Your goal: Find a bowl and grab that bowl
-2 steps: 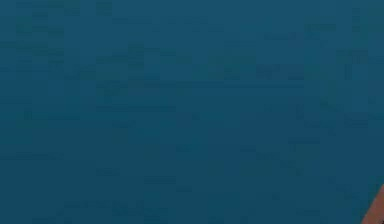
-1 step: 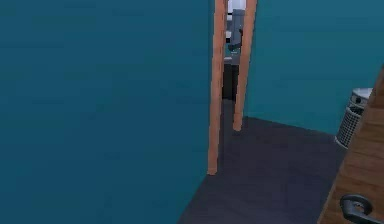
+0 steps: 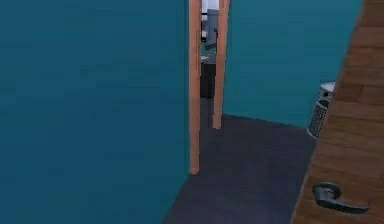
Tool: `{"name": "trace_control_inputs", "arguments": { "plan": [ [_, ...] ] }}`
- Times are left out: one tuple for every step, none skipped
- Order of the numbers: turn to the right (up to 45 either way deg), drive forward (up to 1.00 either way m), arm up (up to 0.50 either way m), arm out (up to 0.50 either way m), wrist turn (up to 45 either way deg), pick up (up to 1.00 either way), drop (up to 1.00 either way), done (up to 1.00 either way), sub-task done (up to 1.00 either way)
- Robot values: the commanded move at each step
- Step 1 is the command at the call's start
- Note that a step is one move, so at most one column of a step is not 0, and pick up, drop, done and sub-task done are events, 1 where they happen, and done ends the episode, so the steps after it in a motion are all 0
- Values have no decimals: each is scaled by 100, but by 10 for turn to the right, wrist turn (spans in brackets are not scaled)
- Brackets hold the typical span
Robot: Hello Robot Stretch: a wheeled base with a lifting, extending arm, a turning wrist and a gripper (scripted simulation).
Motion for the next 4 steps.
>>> {"name": "trace_control_inputs", "arguments": {
  "plan": [
    [0, 45, 0, 0, 0, 0, 0, 0, 0],
    [210, 0, 0, 0, 0, 0, 0, 0, 0],
    [0, 100, 0, 0, 0, 0, 0, 0, 0],
    [0, 35, 0, 0, 0, 0, 0, 0, 0]
  ]
}}
